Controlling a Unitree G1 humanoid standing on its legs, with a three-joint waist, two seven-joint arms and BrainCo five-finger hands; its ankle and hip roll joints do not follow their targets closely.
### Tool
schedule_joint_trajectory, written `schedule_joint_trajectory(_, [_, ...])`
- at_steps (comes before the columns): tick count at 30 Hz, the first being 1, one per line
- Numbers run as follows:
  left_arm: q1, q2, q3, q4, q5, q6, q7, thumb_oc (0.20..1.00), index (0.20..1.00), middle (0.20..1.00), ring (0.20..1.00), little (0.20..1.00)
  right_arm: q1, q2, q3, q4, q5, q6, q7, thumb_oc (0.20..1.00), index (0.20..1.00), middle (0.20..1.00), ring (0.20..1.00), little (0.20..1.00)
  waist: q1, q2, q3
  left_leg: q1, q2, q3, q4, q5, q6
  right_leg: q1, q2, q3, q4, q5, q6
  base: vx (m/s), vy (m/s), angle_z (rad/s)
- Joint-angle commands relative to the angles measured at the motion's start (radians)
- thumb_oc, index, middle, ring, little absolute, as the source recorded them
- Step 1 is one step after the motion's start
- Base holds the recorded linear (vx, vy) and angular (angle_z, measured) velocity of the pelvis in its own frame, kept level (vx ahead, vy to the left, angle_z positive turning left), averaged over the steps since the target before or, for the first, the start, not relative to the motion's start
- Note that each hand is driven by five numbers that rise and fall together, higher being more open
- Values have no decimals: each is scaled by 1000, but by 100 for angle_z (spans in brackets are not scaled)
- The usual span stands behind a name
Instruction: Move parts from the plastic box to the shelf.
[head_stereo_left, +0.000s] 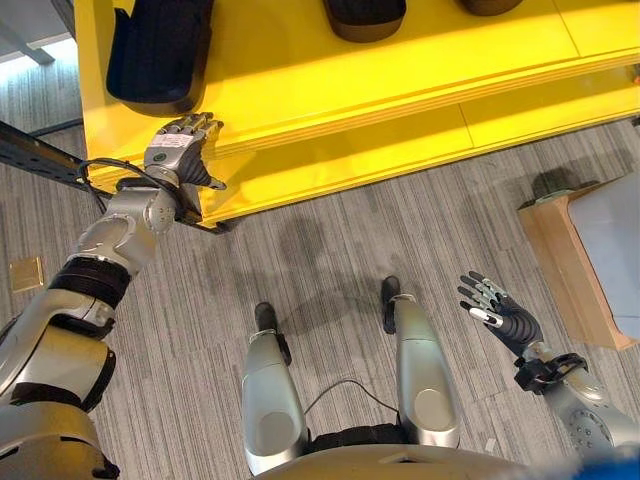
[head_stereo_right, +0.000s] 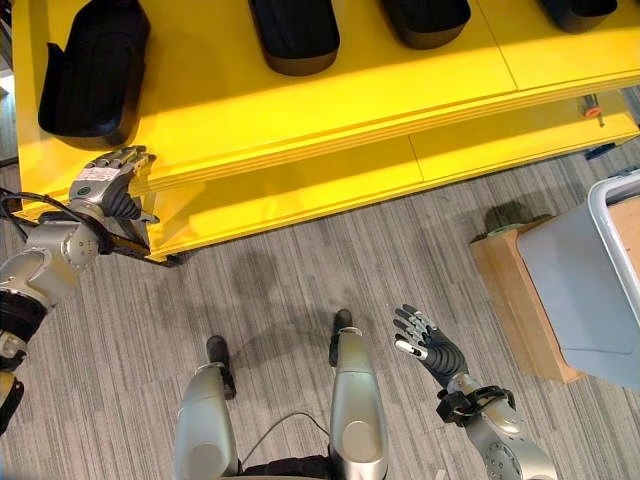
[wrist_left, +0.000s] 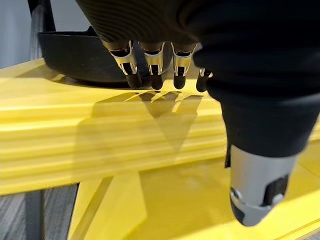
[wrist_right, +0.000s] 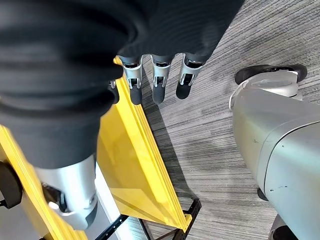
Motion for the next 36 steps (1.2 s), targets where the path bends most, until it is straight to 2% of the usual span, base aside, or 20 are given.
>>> schedule_joint_trajectory(1, [-21, 34, 17, -64, 36, -27, 17, 1000, 1000, 1000, 1000, 1000, 13, 4, -23, -20, 6, -34, 2, 1000, 1000, 1000, 1000, 1000, 0, -39, -57, -60, 51, -68, 49, 5, -4, 84, -91, 25, -119, 106, 94, 0, 0, 0])
schedule_joint_trajectory(7, [111, 49, 80, -180, 41, -51, -15, 1000, 1000, 1000, 1000, 1000, 23, 13, -34, -24, 1, -35, 3, 1000, 1000, 1000, 1000, 1000, 9, -35, -53, -58, 50, -68, 48, 3, -2, 88, -91, 23, -119, 102, 91, 0, 0, 0])
schedule_joint_trajectory(12, [298, 72, 177, -296, 40, -77, -59, 1000, 1000, 1000, 1000, 1000, 34, 14, -51, -32, -7, -35, 2, 1000, 1000, 1000, 1000, 1000, 20, -30, -48, -61, 52, -69, 56, 0, -1, 89, -93, 24, -111, 98, 89, 0, 0, 0])
schedule_joint_trajectory(14, [376, 76, 220, -315, 33, -88, -71, 1000, 1000, 1000, 1000, 1000, 36, 16, -59, -33, -13, -33, 2, 1000, 1000, 1000, 1000, 1000, 26, -27, -46, -60, 51, -70, 57, -1, 0, 90, -93, 23, -110, 97, 88, 0, 0, 0])
schedule_joint_trajectory(19, [443, 87, 267, -287, 24, -84, -69, 1000, 1000, 1000, 1000, 1000, 40, 7, -64, -41, -15, -30, 7, 1000, 1000, 1000, 1000, 1000, 32, -24, -45, -62, 47, -70, 61, 0, 1, 93, -95, 22, -110, 98, 87, 0, 0, 0])
schedule_joint_trajectory(25, [448, 101, 305, -221, 10, -69, -51, 1000, 1000, 1000, 1000, 1000, 38, 2, -62, -41, -17, -27, 10, 1000, 1000, 1000, 1000, 1000, 33, -22, -43, -61, 44, -69, 60, 1, 1, 96, -97, 20, -109, 99, 87, 0, 0, 0])
schedule_joint_trajectory(36, [356, 127, 359, -113, -50, -30, 21, 1000, 1000, 1000, 1000, 1000, 26, 3, -52, -35, -8, -24, 15, 1000, 1000, 1000, 1000, 1000, 34, -20, -41, -65, 41, -71, 71, 1, 2, 94, -100, 26, -105, 100, 88, 0, 0, 0])
